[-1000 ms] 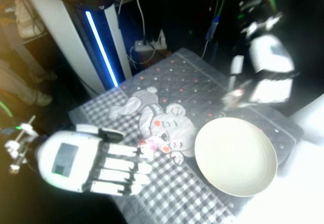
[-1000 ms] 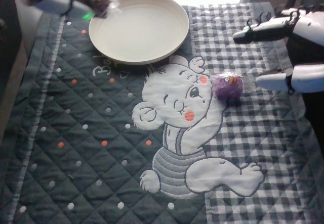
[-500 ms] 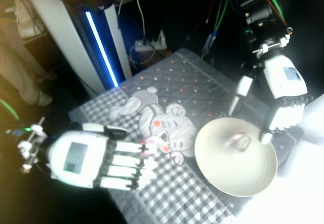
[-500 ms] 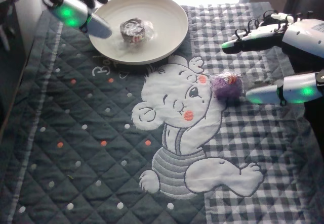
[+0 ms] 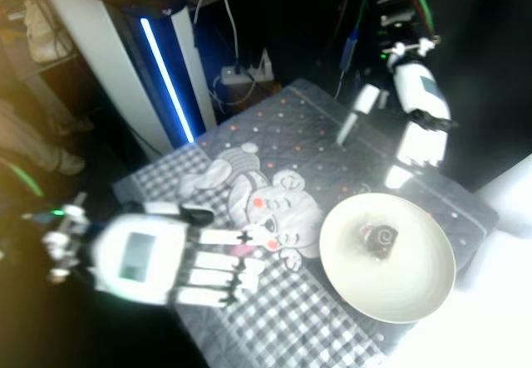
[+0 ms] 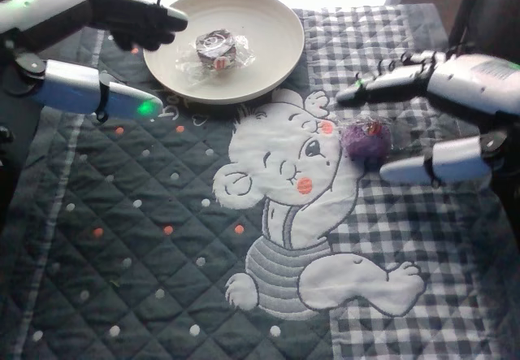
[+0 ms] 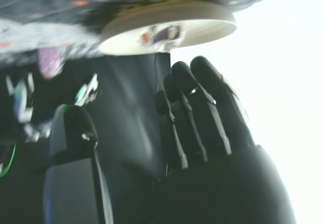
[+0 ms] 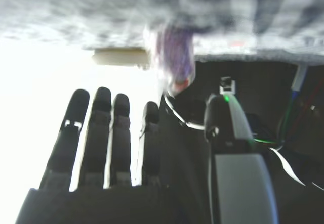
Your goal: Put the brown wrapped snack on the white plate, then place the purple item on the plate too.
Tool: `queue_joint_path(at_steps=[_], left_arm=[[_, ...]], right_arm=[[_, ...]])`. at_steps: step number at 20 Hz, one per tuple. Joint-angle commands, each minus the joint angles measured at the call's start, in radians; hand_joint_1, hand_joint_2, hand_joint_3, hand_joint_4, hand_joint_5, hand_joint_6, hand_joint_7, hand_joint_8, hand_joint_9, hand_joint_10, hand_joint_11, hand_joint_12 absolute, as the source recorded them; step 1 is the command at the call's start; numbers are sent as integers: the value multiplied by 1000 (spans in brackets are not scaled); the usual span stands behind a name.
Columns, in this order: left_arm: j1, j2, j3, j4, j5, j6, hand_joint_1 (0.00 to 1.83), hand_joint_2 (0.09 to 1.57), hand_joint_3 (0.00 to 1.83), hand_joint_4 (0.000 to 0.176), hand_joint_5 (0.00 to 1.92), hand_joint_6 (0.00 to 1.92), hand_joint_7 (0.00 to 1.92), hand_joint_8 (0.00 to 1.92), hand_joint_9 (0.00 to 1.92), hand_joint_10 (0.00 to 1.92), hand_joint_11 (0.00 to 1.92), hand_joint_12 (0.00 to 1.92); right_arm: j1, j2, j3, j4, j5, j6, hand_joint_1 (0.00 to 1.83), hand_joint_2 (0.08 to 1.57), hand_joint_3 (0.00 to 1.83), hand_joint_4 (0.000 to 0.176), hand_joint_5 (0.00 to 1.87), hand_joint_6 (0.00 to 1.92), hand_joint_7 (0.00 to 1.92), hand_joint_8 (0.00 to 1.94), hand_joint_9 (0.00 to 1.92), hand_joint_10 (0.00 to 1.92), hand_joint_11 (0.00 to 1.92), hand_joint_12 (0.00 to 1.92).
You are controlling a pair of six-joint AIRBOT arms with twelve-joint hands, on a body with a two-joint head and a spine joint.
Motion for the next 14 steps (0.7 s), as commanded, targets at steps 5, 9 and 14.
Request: queue_joint_path(at_steps=[5,9,14], left_arm=[[32,29,-42,-48,-206,-8,738,1068,0,0,605,0,690,3,548,440,324,1178],[43,25,-39,-61,-193,-8,868,1014,0,0,619,0,705,1,549,433,294,1168],[54,23,-39,-72,-196,-8,796,1028,0,0,615,0,713,1,609,373,343,1174]], right_arm=[[16,-29,37,31,30,10,1115,984,0,0,630,3,589,6,607,15,287,935],[19,-52,45,37,31,10,1344,1075,5,0,940,4,1017,907,1011,399,672,1264],[20,-52,41,37,64,31,897,887,0,0,732,0,729,272,556,928,380,1443]])
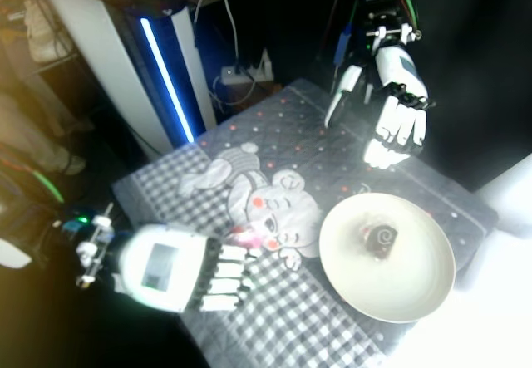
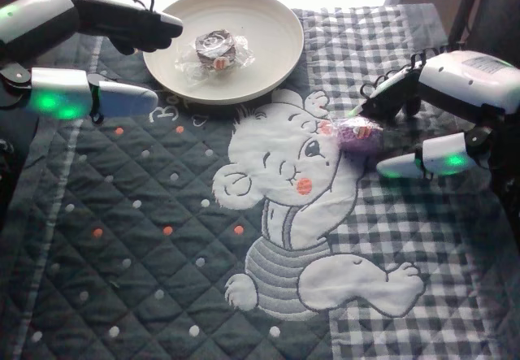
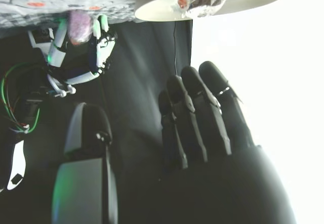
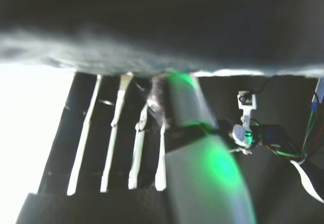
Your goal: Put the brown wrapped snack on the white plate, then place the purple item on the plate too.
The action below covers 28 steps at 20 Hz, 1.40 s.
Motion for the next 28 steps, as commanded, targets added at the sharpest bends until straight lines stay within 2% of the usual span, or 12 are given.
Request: queue_joint_path(at_steps=[1,5,9,10,12,13,15,20,21,22,25,28], left_arm=[[-4,-3,3,-27,-111,-7,811,1025,0,0,614,0,707,0,602,365,332,1164],[2,-7,4,-36,-113,-8,852,1021,0,0,616,0,711,0,590,368,315,1199],[5,-13,6,-40,-115,-8,779,1031,0,0,625,1,721,7,596,390,336,1198],[5,-14,7,-40,-115,-8,797,1008,0,0,622,0,723,7,604,390,350,1196],[5,-19,8,-40,-114,-8,842,982,0,0,611,0,729,6,605,395,308,1267],[5,-20,8,-40,-114,-8,834,982,0,0,602,0,723,3,590,388,283,1263],[5,-22,8,-40,-115,-8,838,977,0,0,610,1,746,7,639,381,354,1229],[14,-23,8,-45,-122,-12,870,956,0,0,621,5,745,4,642,383,329,1283],[17,-26,10,-48,-124,-12,827,973,4,0,611,1,728,0,631,375,317,1278],[18,-29,11,-49,-125,-12,792,986,9,0,616,3,725,0,627,369,306,1274],[54,-11,1,-85,-165,-30,802,994,0,0,639,3,746,10,664,356,346,1269],[54,-16,2,-85,-169,-30,824,976,1,0,656,0,776,11,639,557,374,1324]], right_arm=[[5,-7,-4,12,94,18,876,860,2,0,689,0,710,196,516,911,340,1443],[7,-7,-4,12,120,33,891,818,3,0,606,0,648,12,624,216,320,963],[14,-13,-4,17,120,33,869,850,1,0,655,6,701,18,735,90,349,1010],[18,-16,-4,17,120,32,858,869,1,0,705,7,758,30,784,105,369,1060],[29,-25,0,17,122,32,952,897,0,0,923,11,958,224,729,1003,522,1545],[30,-27,1,17,123,32,1095,996,10,0,1126,515,1052,448,831,1205,683,1639],[31,-30,2,19,125,32,1272,1040,1,0,1173,486,1136,929,969,1139,786,1554],[36,-30,15,36,166,46,1251,1056,1,0,1032,1000,1215,541,1071,602,747,1197],[39,-30,27,40,190,68,1237,1072,0,26,1074,852,1087,853,1009,779,722,1348],[76,-29,36,34,199,81,1236,1079,1,5,1065,796,1055,977,962,903,702,1436],[294,-52,84,-111,122,63,1231,1087,1,11,1018,870,1067,943,955,679,416,920],[387,-108,149,-151,90,60,1182,1042,0,0,1146,701,899,1111,805,1207,602,1613]])
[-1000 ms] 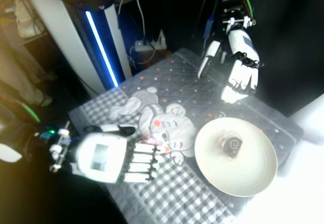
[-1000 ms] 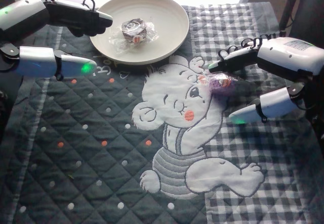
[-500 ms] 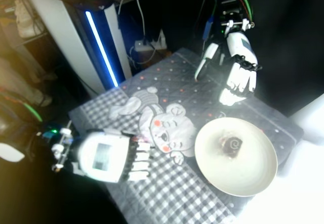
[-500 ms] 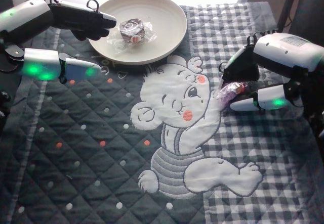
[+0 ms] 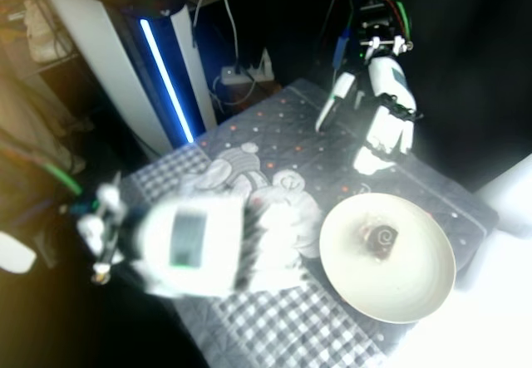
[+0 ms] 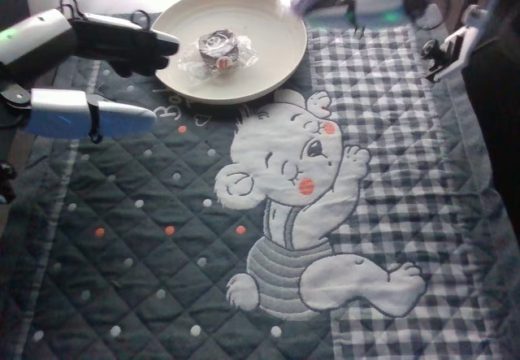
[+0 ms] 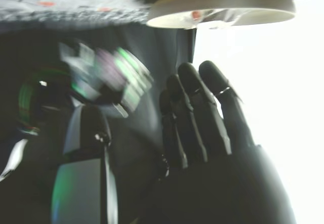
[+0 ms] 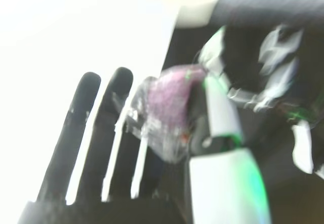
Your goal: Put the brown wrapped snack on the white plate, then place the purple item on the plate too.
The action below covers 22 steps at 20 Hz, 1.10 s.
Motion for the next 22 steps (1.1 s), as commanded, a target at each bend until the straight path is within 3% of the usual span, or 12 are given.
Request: queue_joint_path(at_steps=[1,4,5,6,8,10,11,13,14,16,19,22], left_arm=[[-11,0,2,-22,-133,-9,845,969,0,0,659,0,773,8,654,603,451,1290],[-7,2,-1,-25,-165,-9,877,936,0,0,728,9,808,17,678,617,481,1214],[-8,1,-2,-24,-170,-10,959,898,0,0,778,17,860,41,673,695,453,1265],[-9,1,-2,-22,-173,-10,1032,867,0,0,835,34,908,99,649,893,464,1374],[-17,-1,-3,-8,-185,-23,1073,840,0,0,870,51,767,589,625,1072,438,1428],[-18,1,-8,-4,-200,-25,1016,874,3,0,839,89,675,912,652,1080,485,1296],[-13,9,-14,-7,-214,-25,1004,883,3,0,757,218,636,972,646,1085,501,1288],[4,22,-30,-27,-257,-25,990,893,1,0,606,561,555,1052,612,1140,512,1340],[14,31,-39,-43,-284,-25,995,896,0,0,568,679,542,1076,598,1155,504,1329],[33,49,-59,-76,-342,-25,978,925,4,0,534,752,480,1120,505,1218,401,1372],[89,84,-96,-139,-477,-53,890,950,0,0,600,317,561,564,491,875,381,1229],[182,111,-137,-213,-652,-91,889,961,0,0,467,14,572,35,592,255,229,1180]], right_arm=[[37,-23,15,-6,25,3,1247,1059,0,0,1179,540,1014,1101,834,1333,663,1671],[134,-125,114,-94,-108,3,1269,1045,0,0,1084,690,1191,825,1088,1135,952,1492],[148,-165,154,-98,-145,3,1262,1043,0,0,1055,788,1236,686,1131,934,938,1387],[159,-185,172,-108,-169,3,1130,1064,1,11,1064,827,1149,621,1098,1021,958,1493],[179,-218,210,-145,-239,2,954,919,0,0,803,146,844,272,781,663,576,1295],[179,-217,212,-155,-253,2,751,792,0,112,245,5,389,12,510,129,290,1065],[179,-217,211,-156,-256,2,732,766,0,136,145,0,328,3,473,62,174,1186],[179,-210,203,-153,-256,2,693,750,0,171,11,0,77,0,257,4,7,1135],[179,-197,188,-133,-240,2,654,733,0,175,1,0,53,2,305,27,1,1325],[179,-160,137,-82,-170,2,604,712,0,176,0,0,4,0,133,4,0,1133],[176,-13,-12,22,11,1,658,795,2,176,0,0,19,0,1,0,0,166],[57,126,-162,195,255,-77,712,809,0,176,0,0,14,4,0,0,0,0]])
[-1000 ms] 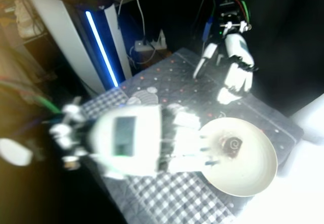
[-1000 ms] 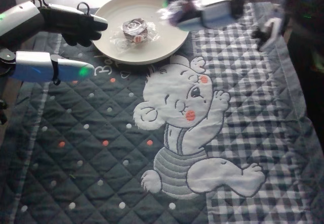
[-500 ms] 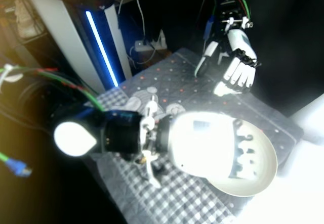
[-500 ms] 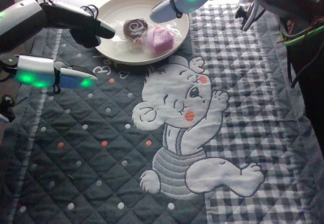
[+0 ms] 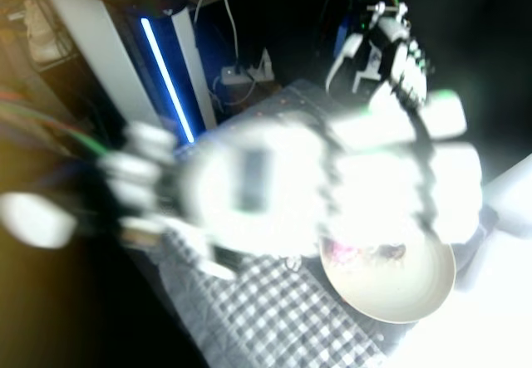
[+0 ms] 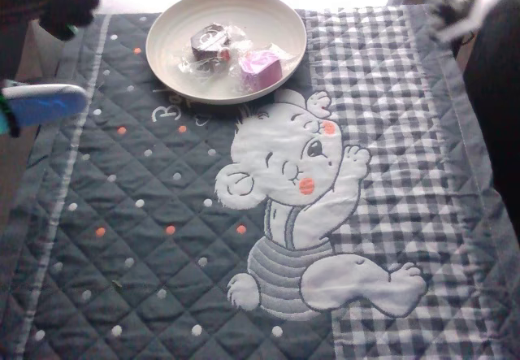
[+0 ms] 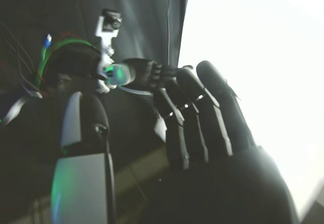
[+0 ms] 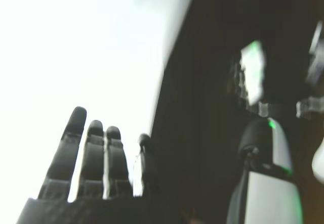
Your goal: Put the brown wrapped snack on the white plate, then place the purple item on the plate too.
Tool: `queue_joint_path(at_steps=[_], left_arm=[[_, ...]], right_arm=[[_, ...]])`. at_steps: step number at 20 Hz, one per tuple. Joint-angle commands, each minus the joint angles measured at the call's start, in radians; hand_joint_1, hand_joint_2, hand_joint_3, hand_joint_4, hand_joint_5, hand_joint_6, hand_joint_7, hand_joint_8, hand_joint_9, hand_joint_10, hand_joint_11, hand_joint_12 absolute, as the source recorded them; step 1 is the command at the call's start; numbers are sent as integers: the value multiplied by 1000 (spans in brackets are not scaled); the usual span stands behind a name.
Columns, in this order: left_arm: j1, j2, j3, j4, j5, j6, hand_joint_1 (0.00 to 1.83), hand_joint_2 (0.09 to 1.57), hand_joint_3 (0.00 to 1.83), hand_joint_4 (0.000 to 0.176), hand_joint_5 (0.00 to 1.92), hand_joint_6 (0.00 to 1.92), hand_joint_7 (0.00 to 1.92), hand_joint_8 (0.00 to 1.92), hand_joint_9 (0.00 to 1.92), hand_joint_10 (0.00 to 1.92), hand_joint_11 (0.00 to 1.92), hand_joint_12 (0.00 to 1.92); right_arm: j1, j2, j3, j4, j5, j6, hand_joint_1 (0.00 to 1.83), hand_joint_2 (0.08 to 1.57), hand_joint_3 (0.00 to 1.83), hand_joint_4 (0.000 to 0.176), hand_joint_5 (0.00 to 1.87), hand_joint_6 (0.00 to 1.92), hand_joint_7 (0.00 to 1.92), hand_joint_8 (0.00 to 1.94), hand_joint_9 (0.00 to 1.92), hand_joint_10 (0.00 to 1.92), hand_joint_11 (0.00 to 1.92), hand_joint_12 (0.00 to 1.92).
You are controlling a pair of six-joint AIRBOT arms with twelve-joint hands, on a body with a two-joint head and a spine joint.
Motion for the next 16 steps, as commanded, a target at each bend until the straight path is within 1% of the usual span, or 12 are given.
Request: queue_joint_path(at_steps=[1,4,5,7,8,9,11,12,13,14,15,16], left_arm=[[-2,4,-6,-24,-201,-26,828,996,0,0,390,2,495,6,600,119,162,1181],[23,4,-23,-34,-290,-65,549,1062,7,0,165,0,293,0,426,2,3,1326],[35,2,-27,-39,-324,-81,413,1067,6,0,130,1,131,0,266,0,0,1205],[61,-1,-33,-51,-399,-133,259,1159,6,0,185,8,244,13,357,19,78,1025],[57,0,-36,-48,-399,-148,51,1238,3,0,197,3,262,4,322,3,59,849],[37,-1,-33,-32,-399,-157,115,1200,2,0,40,0,189,0,294,0,121,641],[12,4,-34,-10,-399,-169,195,1177,2,0,7,0,98,0,275,0,179,586],[4,7,-36,-7,-399,-164,294,1177,0,68,1,0,19,0,148,0,84,587],[-16,11,-36,8,-400,-148,245,1230,9,59,24,4,73,13,165,11,16,596],[-29,17,-38,13,-400,-149,289,1221,2,46,134,24,169,15,244,19,2,642],[-43,31,-48,12,-400,-153,411,1214,1,28,278,512,397,33,383,22,0,695],[-45,35,-51,7,-400,-153,692,1310,6,146,510,1373,590,35,476,18,0,656]], right_arm=[[-36,17,-28,94,221,-8,730,838,11,132,0,0,22,7,19,7,13,6],[-178,72,-110,225,444,-10,736,834,11,142,7,0,158,6,181,18,93,47],[-229,76,-133,262,518,-10,712,849,15,140,5,0,145,1,162,7,38,23],[-297,82,-172,296,634,-10,642,895,8,137,116,13,242,11,194,7,40,22],[-318,88,-188,299,669,-10,687,909,7,93,147,16,263,12,203,8,59,30],[-363,113,-224,309,752,-10,578,974,15,41,185,7,256,0,265,3,158,62],[-363,134,-251,292,752,-22,440,1063,14,40,175,1,221,0,243,0,130,42],[-363,135,-252,289,752,-37,433,1088,5,56,265,9,321,9,342,12,235,72],[-363,138,-251,288,752,-37,458,1084,1,26,397,17,378,7,389,9,270,73],[-363,146,-263,280,753,-38,613,1065,1,18,652,56,608,23,530,18,357,111],[-363,168,-295,250,753,-50,601,1083,15,0,864,48,806,40,698,22,366,486],[-363,178,-310,238,753,-64,548,1118,0,0,1016,98,935,55,807,36,352,736]])
